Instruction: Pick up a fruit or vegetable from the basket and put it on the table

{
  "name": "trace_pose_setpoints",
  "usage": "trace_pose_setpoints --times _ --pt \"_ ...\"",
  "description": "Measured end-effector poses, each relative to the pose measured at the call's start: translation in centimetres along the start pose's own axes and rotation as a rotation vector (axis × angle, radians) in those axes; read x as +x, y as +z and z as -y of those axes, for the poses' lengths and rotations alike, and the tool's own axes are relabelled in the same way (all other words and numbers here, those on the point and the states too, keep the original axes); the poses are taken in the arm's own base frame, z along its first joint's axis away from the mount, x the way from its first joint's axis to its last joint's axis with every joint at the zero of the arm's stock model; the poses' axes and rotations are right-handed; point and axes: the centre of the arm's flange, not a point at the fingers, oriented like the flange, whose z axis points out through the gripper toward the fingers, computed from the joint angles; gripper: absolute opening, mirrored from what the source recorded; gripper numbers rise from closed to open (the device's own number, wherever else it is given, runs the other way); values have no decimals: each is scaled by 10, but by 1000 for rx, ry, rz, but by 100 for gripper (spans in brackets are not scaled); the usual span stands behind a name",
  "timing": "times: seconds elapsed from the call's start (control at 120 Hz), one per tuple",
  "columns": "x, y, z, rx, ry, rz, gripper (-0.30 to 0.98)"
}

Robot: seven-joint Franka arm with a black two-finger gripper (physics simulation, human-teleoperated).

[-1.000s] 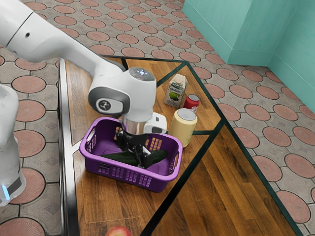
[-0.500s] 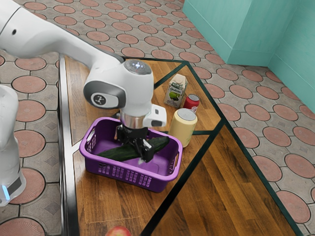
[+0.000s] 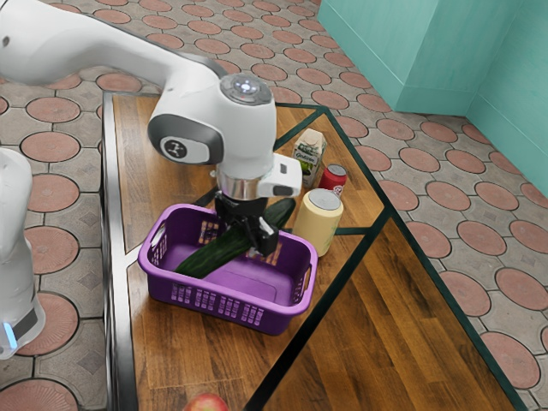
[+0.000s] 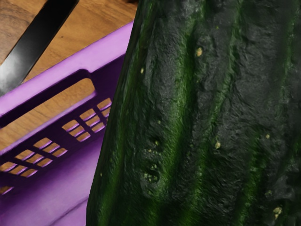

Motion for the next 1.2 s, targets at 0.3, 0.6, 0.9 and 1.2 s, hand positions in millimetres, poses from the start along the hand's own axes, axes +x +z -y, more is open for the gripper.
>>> trace_pose_setpoints --times 0.3,0.6,0.9,1.2 --pt "33 -97 -6 34 14 -144 18" --pt "100 -137 -98 41 137 -167 16" --pt "129 -64 -230 -49 333 -168 15" --pt "147 -13 -228 -53 301 -155 55"
